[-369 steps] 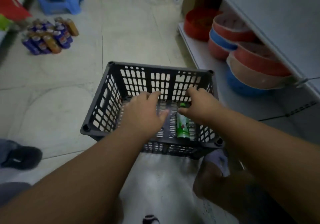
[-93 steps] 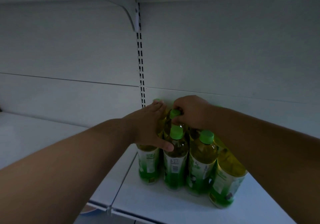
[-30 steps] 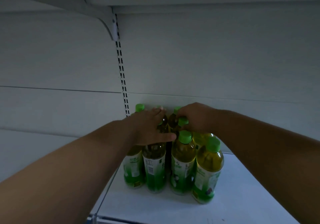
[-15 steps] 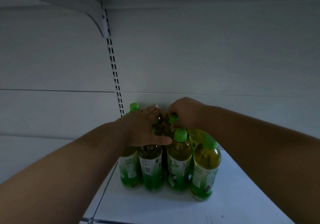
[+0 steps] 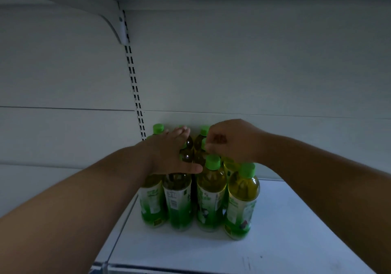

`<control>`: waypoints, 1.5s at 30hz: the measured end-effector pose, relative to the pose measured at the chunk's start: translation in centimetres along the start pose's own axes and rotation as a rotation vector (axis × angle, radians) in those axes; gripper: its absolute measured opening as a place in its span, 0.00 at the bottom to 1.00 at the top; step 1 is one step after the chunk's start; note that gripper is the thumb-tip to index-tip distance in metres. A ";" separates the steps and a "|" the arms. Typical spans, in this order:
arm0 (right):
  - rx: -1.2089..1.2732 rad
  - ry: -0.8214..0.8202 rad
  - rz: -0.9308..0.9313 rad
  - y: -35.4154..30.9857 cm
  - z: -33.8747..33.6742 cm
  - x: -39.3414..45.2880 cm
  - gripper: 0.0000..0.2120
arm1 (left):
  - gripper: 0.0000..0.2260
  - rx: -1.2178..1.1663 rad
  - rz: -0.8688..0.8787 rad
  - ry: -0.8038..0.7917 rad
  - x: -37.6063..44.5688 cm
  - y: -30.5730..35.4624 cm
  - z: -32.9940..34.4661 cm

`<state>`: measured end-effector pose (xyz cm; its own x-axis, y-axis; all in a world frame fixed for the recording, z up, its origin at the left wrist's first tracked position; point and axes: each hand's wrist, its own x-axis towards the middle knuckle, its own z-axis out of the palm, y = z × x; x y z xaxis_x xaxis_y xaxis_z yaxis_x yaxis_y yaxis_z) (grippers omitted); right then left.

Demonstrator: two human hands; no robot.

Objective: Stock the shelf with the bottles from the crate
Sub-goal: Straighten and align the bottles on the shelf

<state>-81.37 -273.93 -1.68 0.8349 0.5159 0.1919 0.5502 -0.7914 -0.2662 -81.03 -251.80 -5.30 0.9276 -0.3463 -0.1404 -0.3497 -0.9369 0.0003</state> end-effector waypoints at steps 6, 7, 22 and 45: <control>-0.061 -0.251 -0.058 -0.5 0.6 -1.1 0.19 | 0.55 -0.083 -0.055 0.041 -0.2 0.2 0.2; -0.062 -0.252 -0.050 -0.4 0.7 -1.2 0.20 | 0.53 -0.103 -0.065 0.044 -0.3 0.3 0.2; -0.063 -0.165 -0.069 -0.4 1.9 -0.6 0.16 | 0.54 -0.089 -0.074 0.015 -0.6 0.7 -0.2; -0.051 -0.131 0.244 5.6 0.6 -1.8 0.20 | 0.34 -0.258 -0.148 0.039 4.9 8.8 -1.2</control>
<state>-79.78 -279.12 -4.11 0.9393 0.3431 0.0033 0.3338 -0.9114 -0.2409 -79.44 -261.81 -4.82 0.9720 -0.2022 -0.1195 -0.1701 -0.9569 0.2353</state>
